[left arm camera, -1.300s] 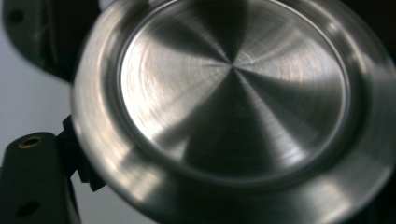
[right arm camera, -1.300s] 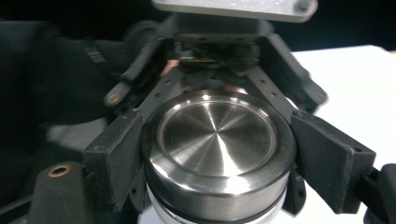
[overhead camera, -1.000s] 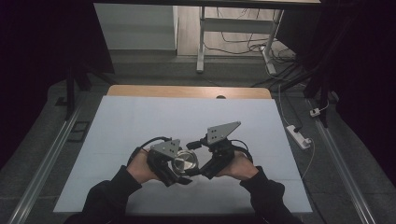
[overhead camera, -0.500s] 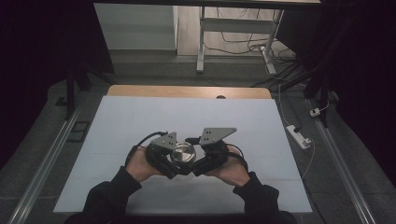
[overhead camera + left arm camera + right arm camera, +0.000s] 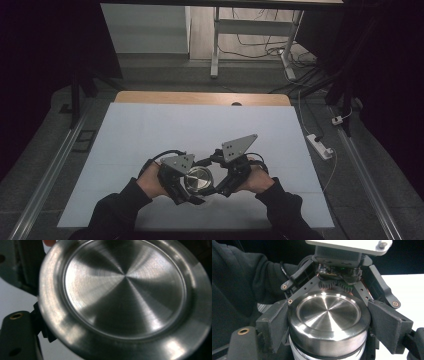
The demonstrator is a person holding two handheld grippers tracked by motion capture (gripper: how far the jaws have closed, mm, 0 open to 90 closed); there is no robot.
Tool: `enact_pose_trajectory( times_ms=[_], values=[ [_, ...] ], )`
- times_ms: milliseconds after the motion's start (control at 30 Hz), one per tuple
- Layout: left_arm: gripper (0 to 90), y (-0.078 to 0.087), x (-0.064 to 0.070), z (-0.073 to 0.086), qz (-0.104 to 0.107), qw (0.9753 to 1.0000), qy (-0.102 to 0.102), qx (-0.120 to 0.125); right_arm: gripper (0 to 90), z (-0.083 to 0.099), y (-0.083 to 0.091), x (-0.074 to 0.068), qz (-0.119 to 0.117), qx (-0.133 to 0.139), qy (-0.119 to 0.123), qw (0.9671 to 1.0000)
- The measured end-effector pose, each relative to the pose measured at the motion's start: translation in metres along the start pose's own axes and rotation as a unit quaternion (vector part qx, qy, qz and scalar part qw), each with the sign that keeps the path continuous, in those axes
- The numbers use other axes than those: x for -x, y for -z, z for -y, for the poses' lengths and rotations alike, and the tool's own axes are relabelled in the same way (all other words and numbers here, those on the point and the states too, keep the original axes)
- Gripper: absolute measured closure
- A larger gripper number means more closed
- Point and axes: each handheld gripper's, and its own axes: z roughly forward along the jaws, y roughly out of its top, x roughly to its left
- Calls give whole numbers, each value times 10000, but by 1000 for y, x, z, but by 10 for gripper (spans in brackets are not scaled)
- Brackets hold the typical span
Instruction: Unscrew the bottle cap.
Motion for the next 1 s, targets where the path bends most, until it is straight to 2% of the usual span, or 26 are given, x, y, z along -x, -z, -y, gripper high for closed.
enact_pose_trajectory(
  times_ms=[67, 100, 133, 167, 200, 233, 267, 333, 367, 433, 500, 533, 567, 600, 667, 733, 833, 900, 1000],
  values=[
    [147, 2, -2, 0, -218, 9997, 111, 4, 147, -1, 2, 1, 97, 64, -175, 9998],
    [147, 4, -4, 1, -375, 9991, 200, -12, 67, -5, 5, 1, 361, 125, -417, 9984],
    [147, 7, -5, 2, -527, 9981, 311, 5, 67, -5, 5, 1, 361, 125, -417, 9984],
    [147, 9, -7, 2, -694, 9965, 457, 35, 33, -13, 8, -3, 737, 113, -531, 9958],
    [147, 11, -8, 3, -855, 9946, 585, 58, 33, -13, 8, -3, 737, 113, -531, 9958],
    [147, 13, -10, 4, -982, 9928, 684, 67, 36, -20, 8, -8, 1302, -16, -615, 9896],
    [147, 13, -10, 4, -1088, 9910, 778, 86, 36, -20, 8, -8, 1302, -16, -615, 9896],
    [147, 14, -11, 4, -1226, 9883, 902, 79, 68, -23, 4, -12, 1824, -157, -593, 9813],
    [147, 14, -12, 5, -1244, 9879, 926, 65, 74, -23, 1, -13, 2014, -204, -588, 9775],
    [147, 13, -12, 4, -1260, 9877, 928, 44, 119, -21, -10, -14, 2150, -283, -499, 9749],
    [147, 13, -11, 4, -1214, 9887, 876, 16, 130, -20, -12, -14, 2152, -331, -479, 9748],
    [147, 12, -10, 3, -1172, 9893, 864, 43, 182, -19, -14, -14, 2234, -358, -434, 9731],
    [147, 12, -10, 3, -1134, 9900, 844, 39, 182, -18, -14, -13, 2228, -357, -410, 9734],
    [147, 12, -10, 3, -1087, 9906, 826, 24, 184, -18, -13, -13, 2122, -319, -441, 9757],
    [147, 11, -10, 2, -1014, 9919, 760, -23, 186, -18, -12, -13, 2089, -352, -432, 9763],
    [147, 10, -9, 3, -834, 9941, 689, -10, 198, -19, -12, -14, 2004, -405, -323, 9783],
    [147, 10, -7, 2, -628, 9967, 517, 0, 199, -18, -9, -14, 1694, -419, -283, 9842],
    [147, 11, -5, 1, -443, 9982, 402, 59, 199, -16, -6, -11, 1368, -335, -371, 9893],
    [147, 10, -2, -1, -190, 9996, 169, 77, 199, -15, -3, -9, 905, -186, -273, 9954]
  ],
)
